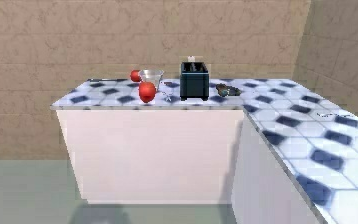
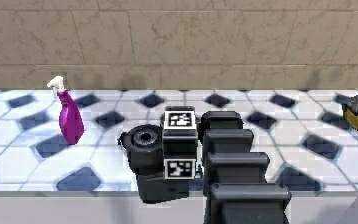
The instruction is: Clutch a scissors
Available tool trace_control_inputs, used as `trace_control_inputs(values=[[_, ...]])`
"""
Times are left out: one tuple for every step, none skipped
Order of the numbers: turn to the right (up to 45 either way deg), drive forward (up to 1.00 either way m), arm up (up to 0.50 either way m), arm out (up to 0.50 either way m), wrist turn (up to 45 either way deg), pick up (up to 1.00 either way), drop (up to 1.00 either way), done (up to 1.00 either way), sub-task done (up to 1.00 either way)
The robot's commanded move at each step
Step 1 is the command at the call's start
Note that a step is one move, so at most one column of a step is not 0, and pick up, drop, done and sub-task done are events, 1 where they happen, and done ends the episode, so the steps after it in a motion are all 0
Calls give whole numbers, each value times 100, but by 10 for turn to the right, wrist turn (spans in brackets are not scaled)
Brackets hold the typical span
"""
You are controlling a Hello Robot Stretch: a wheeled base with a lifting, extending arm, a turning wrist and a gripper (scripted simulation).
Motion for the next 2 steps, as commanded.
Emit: trace_control_inputs(values=[[0, 0, -14, 0, 0, 0, 0, 0, 0], [0, 0, 0, 0, 0, 100, 0, 0, 0]])
